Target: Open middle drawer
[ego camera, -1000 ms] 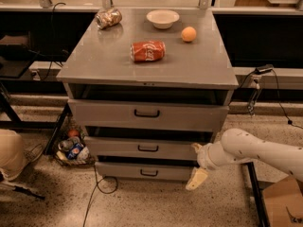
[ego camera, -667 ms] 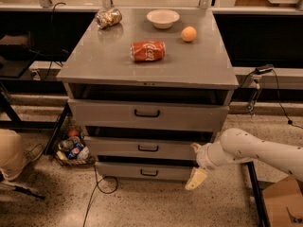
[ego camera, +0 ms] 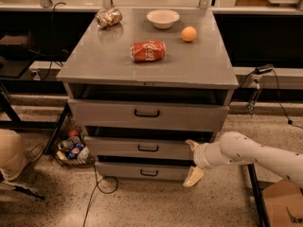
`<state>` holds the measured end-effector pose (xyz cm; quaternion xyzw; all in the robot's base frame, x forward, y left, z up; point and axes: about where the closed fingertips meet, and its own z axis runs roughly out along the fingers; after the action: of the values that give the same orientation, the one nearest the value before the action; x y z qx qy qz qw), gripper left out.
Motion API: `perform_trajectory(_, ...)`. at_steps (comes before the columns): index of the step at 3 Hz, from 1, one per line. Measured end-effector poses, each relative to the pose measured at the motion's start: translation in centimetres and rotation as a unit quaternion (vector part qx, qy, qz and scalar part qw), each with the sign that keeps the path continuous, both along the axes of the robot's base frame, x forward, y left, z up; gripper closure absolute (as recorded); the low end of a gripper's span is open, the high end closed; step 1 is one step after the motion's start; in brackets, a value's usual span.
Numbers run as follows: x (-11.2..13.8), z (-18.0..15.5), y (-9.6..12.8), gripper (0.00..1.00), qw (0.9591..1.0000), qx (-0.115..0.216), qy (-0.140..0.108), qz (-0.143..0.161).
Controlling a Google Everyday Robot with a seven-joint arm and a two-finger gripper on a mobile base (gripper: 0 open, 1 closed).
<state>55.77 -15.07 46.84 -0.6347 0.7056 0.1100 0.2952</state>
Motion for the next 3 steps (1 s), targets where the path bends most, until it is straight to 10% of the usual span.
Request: perform_trajectory(3,5.2,-2.5,2.3,0.00,0.9984,-0.003,-0.049,0.026)
